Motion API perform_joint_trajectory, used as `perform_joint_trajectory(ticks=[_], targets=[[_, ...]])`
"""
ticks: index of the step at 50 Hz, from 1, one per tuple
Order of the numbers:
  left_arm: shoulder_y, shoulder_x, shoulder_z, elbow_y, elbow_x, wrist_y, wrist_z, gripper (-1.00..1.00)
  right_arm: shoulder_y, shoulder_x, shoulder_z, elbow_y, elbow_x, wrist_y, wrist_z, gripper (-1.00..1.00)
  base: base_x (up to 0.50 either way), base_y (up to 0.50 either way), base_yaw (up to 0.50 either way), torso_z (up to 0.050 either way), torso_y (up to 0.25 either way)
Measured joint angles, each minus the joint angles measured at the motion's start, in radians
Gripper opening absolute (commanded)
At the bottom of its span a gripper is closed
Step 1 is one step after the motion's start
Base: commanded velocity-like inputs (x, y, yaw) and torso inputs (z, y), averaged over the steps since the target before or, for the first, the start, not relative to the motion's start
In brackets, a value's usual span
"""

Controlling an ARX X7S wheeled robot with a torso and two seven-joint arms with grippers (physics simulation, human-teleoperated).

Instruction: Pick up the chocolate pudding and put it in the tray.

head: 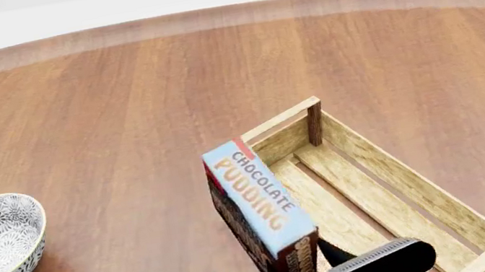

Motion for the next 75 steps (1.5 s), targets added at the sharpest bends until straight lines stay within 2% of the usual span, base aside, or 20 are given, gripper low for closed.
perform_joint_trajectory(ticks=[24,49,75], targets=[[-0.005,-0.002,0.010,-0.019,-0.003,0.010,-0.004,1.00,-0.004,0.003,0.083,0.124,0.035,-0.097,0.011,-1.00,0.00,0.00,0.00,0.000,0.000],[-0.005,-0.006,0.012,-0.041,-0.013,0.027,-0.008,1.00,0.094,-0.044,0.124,0.382,0.013,-0.204,0.019,-1.00,0.00,0.00,0.00,0.000,0.000],[-0.010,-0.008,0.017,-0.064,-0.022,0.041,-0.010,1.00,0.173,-0.070,0.118,0.557,-0.062,-0.295,0.068,-1.00,0.00,0.00,0.00,0.000,0.000]])
